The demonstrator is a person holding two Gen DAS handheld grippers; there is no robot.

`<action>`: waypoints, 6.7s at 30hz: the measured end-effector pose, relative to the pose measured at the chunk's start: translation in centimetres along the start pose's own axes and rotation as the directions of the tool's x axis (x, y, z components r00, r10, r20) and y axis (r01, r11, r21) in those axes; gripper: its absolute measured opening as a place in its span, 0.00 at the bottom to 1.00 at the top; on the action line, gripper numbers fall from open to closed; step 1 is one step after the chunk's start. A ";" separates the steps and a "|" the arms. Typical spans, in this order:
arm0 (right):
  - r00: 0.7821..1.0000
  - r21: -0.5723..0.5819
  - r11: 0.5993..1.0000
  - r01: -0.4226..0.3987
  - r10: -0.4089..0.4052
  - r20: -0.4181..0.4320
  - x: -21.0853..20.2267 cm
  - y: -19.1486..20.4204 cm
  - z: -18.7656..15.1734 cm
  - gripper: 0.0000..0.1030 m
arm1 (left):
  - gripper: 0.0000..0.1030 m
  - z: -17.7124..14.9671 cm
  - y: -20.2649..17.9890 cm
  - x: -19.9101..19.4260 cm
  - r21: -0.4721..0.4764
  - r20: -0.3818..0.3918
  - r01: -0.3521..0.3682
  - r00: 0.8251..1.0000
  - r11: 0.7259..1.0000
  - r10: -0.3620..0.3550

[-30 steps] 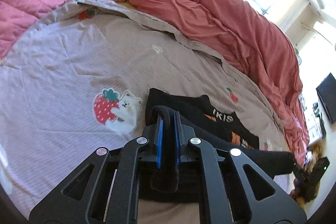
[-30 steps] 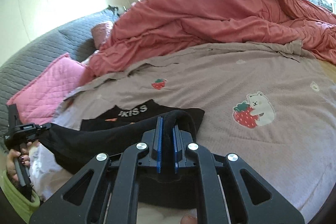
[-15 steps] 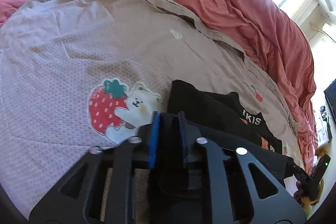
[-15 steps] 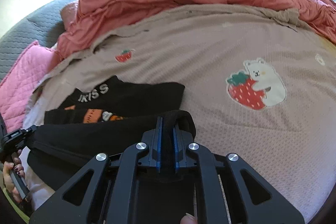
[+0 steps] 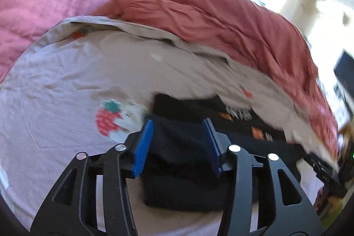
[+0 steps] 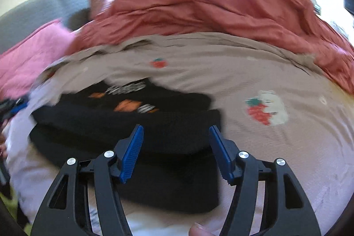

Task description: Fold small clothes

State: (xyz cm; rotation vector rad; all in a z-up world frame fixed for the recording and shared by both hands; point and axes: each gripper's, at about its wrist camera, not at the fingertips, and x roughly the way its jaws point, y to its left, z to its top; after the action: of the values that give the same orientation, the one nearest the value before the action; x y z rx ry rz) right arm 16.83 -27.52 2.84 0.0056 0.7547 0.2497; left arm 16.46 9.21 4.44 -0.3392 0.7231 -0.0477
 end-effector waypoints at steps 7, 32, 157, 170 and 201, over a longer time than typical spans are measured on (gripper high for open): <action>0.983 -0.173 0.974 -0.145 0.123 -0.133 1.4 6.9 -3.1 0.45 | 0.41 -5.6 -6.0 3.0 0.219 -0.184 0.052 0.983 0.974 -0.011; 0.999 -0.244 0.970 -0.002 -0.011 -0.053 9.9 8.4 4.7 0.42 | 0.54 -1.0 0.2 4.1 0.107 0.067 -0.035 0.997 0.994 0.028; 0.997 -0.001 1.000 -0.030 0.029 -0.073 4.9 4.6 -0.2 0.57 | 0.44 1.8 0.9 3.7 0.162 -0.033 -0.071 0.996 0.984 0.078; 0.984 0.050 0.999 0.003 0.005 -0.175 6.8 4.0 -1.8 0.65 | 0.44 -0.5 0.4 6.8 0.204 -0.153 -0.067 0.983 0.977 0.100; 0.985 -0.066 0.984 -0.168 0.164 -0.063 2.1 11.5 0.6 0.91 | 0.62 0.7 1.3 4.7 0.159 -0.117 -0.069 0.989 0.985 0.089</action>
State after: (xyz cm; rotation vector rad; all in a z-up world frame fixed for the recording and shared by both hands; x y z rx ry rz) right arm 16.16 -15.86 2.92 -0.0063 0.8033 0.4369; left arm 20.34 9.90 1.47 -0.1593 0.8500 -0.0498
